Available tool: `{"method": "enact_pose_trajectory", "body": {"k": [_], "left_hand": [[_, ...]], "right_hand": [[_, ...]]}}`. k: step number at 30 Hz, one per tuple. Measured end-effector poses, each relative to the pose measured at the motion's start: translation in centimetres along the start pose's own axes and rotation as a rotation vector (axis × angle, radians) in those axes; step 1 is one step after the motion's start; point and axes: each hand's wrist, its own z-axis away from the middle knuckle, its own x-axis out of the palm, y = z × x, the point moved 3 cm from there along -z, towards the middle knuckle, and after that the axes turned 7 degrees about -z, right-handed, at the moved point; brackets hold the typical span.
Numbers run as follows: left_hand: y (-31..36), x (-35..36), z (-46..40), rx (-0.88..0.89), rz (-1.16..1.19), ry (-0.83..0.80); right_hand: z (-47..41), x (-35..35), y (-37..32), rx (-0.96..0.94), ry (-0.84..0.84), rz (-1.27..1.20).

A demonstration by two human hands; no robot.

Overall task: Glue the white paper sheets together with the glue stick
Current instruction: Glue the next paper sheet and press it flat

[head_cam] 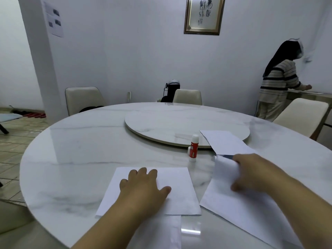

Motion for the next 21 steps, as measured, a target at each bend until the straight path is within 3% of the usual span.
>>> {"method": "enact_pose_trajectory", "body": {"k": [10,21], "left_hand": [[-1.6,0.1,0.4,-0.027,0.003,0.04],[-1.6,1.4,0.8,0.018,-0.029,0.044]], "right_hand": [[0.3,1.6,1.3,0.001,0.22,-0.155],[0.8,2.2,2.1,0.035,0.181,-0.202]]}}
